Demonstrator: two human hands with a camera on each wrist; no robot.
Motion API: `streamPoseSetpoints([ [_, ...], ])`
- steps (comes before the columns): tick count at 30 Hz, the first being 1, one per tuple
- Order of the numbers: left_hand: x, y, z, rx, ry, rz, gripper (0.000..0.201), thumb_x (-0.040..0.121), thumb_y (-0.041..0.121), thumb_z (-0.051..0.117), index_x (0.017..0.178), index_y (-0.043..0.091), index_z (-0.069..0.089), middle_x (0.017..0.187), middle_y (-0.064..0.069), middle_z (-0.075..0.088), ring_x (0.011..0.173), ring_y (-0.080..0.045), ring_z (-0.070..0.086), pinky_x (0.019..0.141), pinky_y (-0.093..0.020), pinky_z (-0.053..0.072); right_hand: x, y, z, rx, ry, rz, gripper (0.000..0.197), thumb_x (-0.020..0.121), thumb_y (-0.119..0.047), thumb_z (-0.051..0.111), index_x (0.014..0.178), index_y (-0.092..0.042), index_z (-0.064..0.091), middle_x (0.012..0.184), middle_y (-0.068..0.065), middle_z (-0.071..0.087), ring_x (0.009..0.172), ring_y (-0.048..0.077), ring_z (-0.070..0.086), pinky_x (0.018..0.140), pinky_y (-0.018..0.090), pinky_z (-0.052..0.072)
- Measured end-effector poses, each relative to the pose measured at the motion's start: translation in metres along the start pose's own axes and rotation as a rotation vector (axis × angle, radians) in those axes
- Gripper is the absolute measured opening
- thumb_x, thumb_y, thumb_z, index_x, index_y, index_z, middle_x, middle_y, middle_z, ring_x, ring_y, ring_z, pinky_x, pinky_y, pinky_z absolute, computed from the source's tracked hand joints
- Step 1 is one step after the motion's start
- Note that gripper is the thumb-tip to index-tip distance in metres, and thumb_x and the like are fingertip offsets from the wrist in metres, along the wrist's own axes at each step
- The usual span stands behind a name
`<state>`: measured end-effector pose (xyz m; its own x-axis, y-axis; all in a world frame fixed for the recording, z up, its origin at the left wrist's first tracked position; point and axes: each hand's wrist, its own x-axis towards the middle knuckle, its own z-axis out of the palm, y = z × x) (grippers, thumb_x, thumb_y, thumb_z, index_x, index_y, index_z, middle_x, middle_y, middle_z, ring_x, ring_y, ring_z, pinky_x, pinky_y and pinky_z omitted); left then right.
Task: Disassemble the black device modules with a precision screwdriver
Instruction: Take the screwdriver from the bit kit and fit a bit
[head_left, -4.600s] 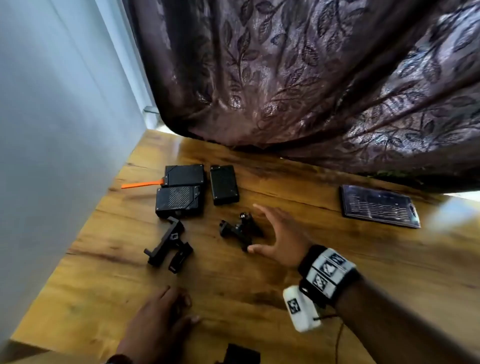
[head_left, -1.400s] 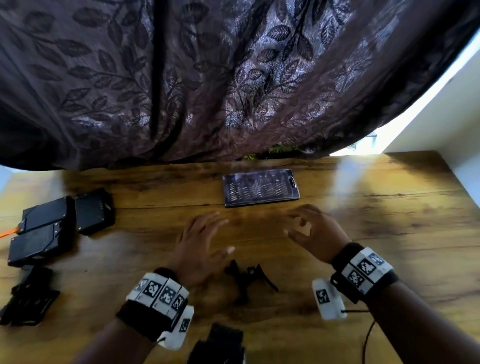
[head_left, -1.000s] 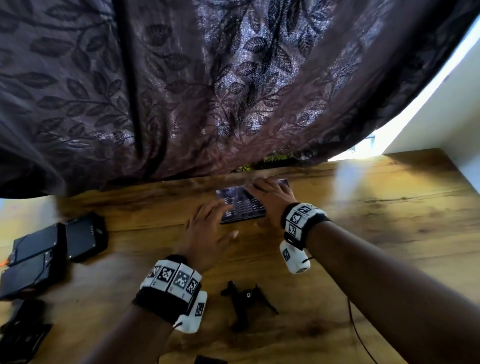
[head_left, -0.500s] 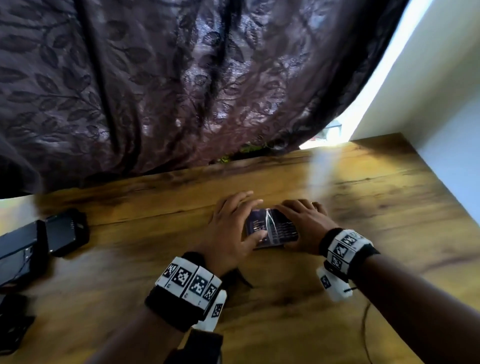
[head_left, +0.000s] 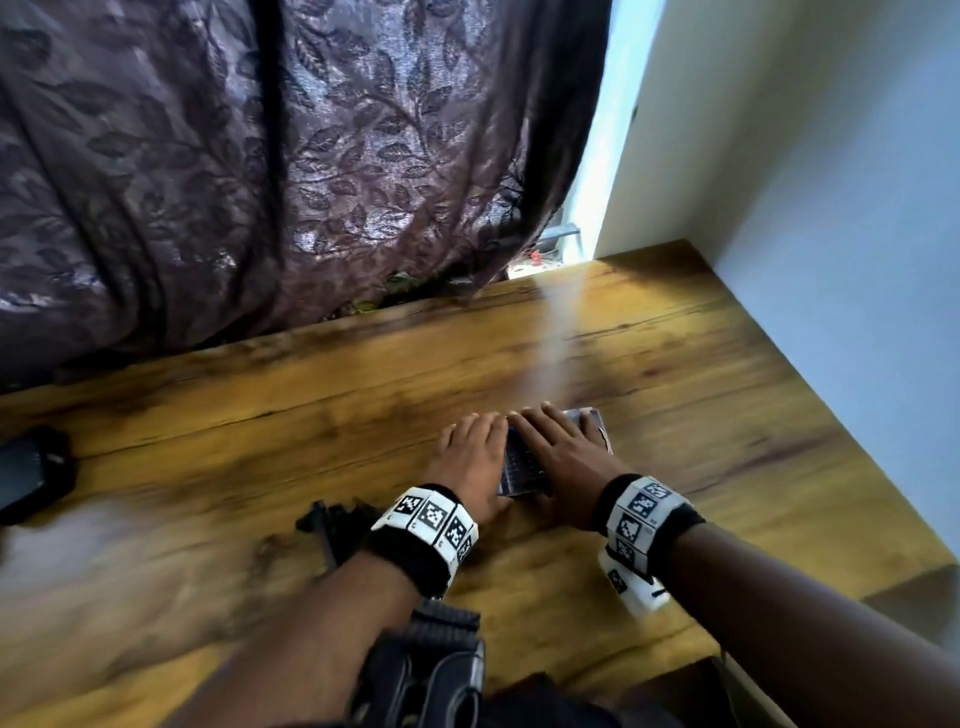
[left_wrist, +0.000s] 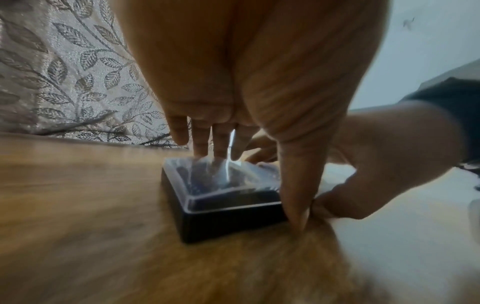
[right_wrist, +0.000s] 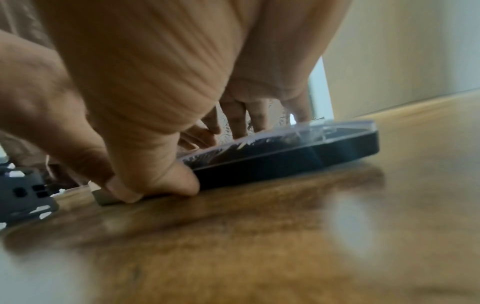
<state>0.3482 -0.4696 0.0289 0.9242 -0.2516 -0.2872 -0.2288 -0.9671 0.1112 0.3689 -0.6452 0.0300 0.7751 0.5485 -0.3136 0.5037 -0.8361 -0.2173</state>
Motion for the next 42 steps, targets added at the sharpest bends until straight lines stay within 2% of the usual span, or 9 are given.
streamPoseSetpoints([
  [8,0.005,0.003,-0.005,0.052,-0.001,0.002,0.100,0.079,0.055,0.075,0.156,0.013,0.026,0.155,-0.006,0.030,0.142,-0.026,0.030,0.121,-0.040,0.021,0.006,-0.013,-0.002,-0.022,-0.056,0.019,0.116,0.085,-0.050,0.071,0.158,-0.025,-0.016,0.165,0.012,0.009,0.154,0.038,0.002,0.116,0.075,0.005],
  [18,0.014,-0.004,-0.003,0.076,-0.035,0.021,0.103,0.068,0.059,0.080,0.149,0.015,0.033,0.142,-0.006,0.041,0.131,-0.027,0.041,0.117,-0.041,0.029,0.009,0.003,-0.013,-0.015,-0.129,-0.045,0.113,0.086,-0.042,0.074,0.160,-0.020,-0.008,0.169,0.011,0.006,0.156,0.035,0.002,0.118,0.071,0.013],
  [26,0.017,-0.014,-0.003,-0.005,-0.034,0.041,0.113,0.064,0.065,0.079,0.153,0.016,0.030,0.147,-0.002,0.042,0.131,-0.025,0.043,0.113,-0.040,0.036,0.014,0.006,-0.030,-0.136,-0.174,-0.110,0.095,0.086,-0.047,0.070,0.158,-0.014,0.018,0.164,0.012,0.022,0.153,0.032,0.015,0.114,0.069,0.028],
  [29,0.015,-0.013,-0.001,0.008,0.008,0.039,0.114,0.064,0.065,0.080,0.153,0.016,0.029,0.147,-0.001,0.041,0.131,-0.024,0.043,0.113,-0.039,0.035,0.014,0.005,-0.032,-0.142,-0.132,-0.130,0.085,0.085,-0.056,0.066,0.153,-0.017,0.031,0.158,0.010,0.035,0.148,0.029,0.029,0.110,0.067,0.036],
  [32,0.014,-0.017,-0.011,-0.062,-0.064,0.044,0.113,0.067,0.065,0.082,0.155,0.017,0.030,0.153,-0.001,0.042,0.138,-0.024,0.042,0.119,-0.041,0.027,0.014,0.009,-0.043,-0.061,-0.133,-0.170,0.074,0.080,-0.060,0.067,0.142,-0.024,0.048,0.142,0.004,0.055,0.130,0.025,0.053,0.103,0.054,0.049],
  [34,0.013,-0.019,-0.024,-0.138,-0.102,0.050,0.099,0.074,0.063,0.079,0.153,0.021,0.037,0.153,0.002,0.046,0.140,-0.020,0.044,0.121,-0.045,0.023,0.014,0.015,-0.054,0.032,-0.120,-0.191,0.051,0.080,-0.051,0.070,0.123,-0.025,0.064,0.115,-0.002,0.070,0.100,0.019,0.067,0.088,0.042,0.058],
  [36,0.012,-0.024,-0.035,-0.199,-0.079,0.053,0.069,0.085,0.055,0.073,0.144,0.027,0.051,0.143,0.005,0.058,0.130,-0.018,0.054,0.116,-0.043,0.032,0.013,0.022,-0.065,0.143,-0.069,-0.175,0.035,0.084,-0.041,0.071,0.116,-0.027,0.071,0.101,-0.006,0.075,0.085,0.014,0.070,0.080,0.038,0.061],
  [38,0.012,-0.031,-0.047,-0.250,-0.034,0.019,0.044,0.091,0.047,0.070,0.131,0.031,0.062,0.128,0.006,0.068,0.114,-0.018,0.063,0.102,-0.036,0.047,0.011,0.029,-0.077,0.236,0.057,-0.148,0.037,0.087,-0.039,0.073,0.122,-0.025,0.071,0.110,-0.005,0.075,0.094,0.012,0.070,0.087,0.032,0.058],
  [42,0.015,-0.042,-0.068,-0.297,0.090,-0.095,0.023,0.093,0.040,0.067,0.115,0.034,0.070,0.108,0.009,0.074,0.099,-0.015,0.068,0.087,-0.034,0.055,0.007,0.047,-0.080,0.366,0.330,-0.075,0.034,0.089,-0.034,0.076,0.119,-0.020,0.072,0.117,-0.001,0.072,0.103,0.013,0.064,0.095,0.031,0.051],
])
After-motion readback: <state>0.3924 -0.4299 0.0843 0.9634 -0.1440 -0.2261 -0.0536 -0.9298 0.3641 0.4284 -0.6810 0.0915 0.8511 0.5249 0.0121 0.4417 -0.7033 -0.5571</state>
